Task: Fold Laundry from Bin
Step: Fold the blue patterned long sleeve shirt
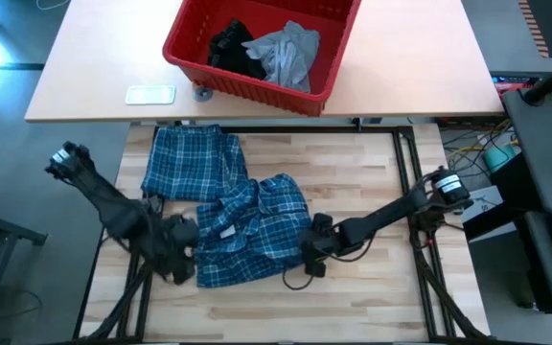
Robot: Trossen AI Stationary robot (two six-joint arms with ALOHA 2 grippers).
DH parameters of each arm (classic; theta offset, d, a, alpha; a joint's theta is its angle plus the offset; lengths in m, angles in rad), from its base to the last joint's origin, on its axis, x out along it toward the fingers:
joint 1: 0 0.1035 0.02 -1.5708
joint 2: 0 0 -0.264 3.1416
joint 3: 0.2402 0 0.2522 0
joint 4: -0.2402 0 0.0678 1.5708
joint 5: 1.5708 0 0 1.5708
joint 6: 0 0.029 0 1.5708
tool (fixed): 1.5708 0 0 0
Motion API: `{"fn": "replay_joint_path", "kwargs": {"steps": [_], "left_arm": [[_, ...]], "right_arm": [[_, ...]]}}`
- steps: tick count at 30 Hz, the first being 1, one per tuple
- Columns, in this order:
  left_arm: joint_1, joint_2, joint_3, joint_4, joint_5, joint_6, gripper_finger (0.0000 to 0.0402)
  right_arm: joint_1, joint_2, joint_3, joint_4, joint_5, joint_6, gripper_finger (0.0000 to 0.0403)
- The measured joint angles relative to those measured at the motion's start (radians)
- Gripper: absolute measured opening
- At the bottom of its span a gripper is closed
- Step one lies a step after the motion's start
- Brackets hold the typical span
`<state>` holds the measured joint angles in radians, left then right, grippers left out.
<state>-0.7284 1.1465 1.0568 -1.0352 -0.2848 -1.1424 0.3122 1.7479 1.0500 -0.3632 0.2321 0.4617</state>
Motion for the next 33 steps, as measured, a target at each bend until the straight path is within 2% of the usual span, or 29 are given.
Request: {"fn": "replay_joint_path", "kwargs": {"steps": [4, 9, 13, 16, 19, 22, 24, 28, 31, 33], "left_arm": [[-0.117, 0.141, -0.005, 0.104, -0.064, -0.171, 0.0220], [-0.210, 0.297, -0.008, 0.214, -0.090, -0.430, 0.0216], [-0.215, 0.381, -0.046, 0.273, -0.103, -0.568, 0.0216], [-0.194, 0.420, -0.104, 0.313, -0.144, -0.655, 0.0216], [-0.156, 0.445, -0.167, 0.316, -0.151, -0.728, 0.0216], [-0.118, 0.453, -0.213, 0.327, -0.152, -0.732, 0.0216], [-0.089, 0.458, -0.236, 0.328, -0.138, -0.708, 0.0216], [-0.020, 0.453, -0.282, 0.338, -0.096, -0.643, 0.0216], [0.048, 0.447, -0.297, 0.336, -0.073, -0.558, 0.0215], [0.107, 0.447, -0.295, 0.345, -0.072, -0.446, 0.0215]], "right_arm": [[0.002, -0.057, 0.013, -0.068, 0.000, 0.010, 0.0357], [0.002, -0.207, 0.037, -0.111, 0.004, -0.009, 0.0357], [-0.063, -0.293, 0.038, -0.085, 0.021, -0.053, 0.0356], [-0.168, -0.278, 0.023, -0.059, 0.015, -0.149, 0.0356], [-0.242, -0.230, 0.023, 0.043, -0.017, -0.278, 0.0356], [-0.281, -0.153, 0.026, 0.168, -0.081, -0.354, 0.0356], [-0.289, -0.078, 0.024, 0.193, -0.145, -0.343, 0.0356], [-0.246, 0.034, 0.022, 0.146, -0.200, -0.224, 0.0356], [-0.155, 0.048, 0.020, 0.088, -0.184, -0.089, 0.0356], [-0.070, 0.035, 0.018, 0.042, -0.166, 0.044, 0.0356]]}}
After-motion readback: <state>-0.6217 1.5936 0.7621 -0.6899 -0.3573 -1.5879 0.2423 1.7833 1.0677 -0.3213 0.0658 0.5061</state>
